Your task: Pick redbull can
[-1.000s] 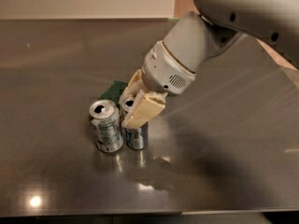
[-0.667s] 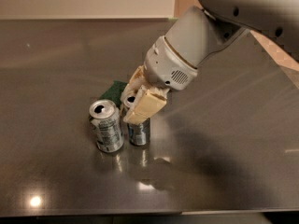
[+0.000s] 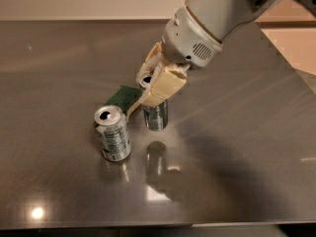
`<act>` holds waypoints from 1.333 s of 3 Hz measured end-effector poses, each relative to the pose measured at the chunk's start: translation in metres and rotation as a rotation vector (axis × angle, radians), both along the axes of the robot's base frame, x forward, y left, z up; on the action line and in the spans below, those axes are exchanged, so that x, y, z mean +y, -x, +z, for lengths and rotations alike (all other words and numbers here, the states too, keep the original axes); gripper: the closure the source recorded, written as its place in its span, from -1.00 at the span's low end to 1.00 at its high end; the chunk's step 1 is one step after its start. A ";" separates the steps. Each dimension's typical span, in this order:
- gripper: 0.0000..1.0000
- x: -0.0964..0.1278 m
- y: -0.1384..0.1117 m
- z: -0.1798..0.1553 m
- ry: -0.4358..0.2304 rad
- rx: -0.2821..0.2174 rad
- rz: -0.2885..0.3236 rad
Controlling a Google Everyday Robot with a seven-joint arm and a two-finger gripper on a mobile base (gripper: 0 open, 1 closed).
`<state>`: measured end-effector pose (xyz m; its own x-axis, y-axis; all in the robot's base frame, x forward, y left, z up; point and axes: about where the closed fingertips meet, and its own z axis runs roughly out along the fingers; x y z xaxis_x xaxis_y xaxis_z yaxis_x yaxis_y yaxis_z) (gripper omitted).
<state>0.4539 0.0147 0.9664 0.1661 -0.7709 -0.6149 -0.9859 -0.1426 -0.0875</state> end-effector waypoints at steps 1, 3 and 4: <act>1.00 -0.012 -0.012 0.027 -0.015 -0.006 -0.027; 1.00 -0.037 -0.032 0.064 -0.035 -0.016 -0.096; 1.00 -0.034 -0.032 0.067 -0.041 -0.027 -0.095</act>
Offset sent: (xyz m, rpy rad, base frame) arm 0.0323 -0.0418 0.0719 0.0404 -0.0098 -0.0839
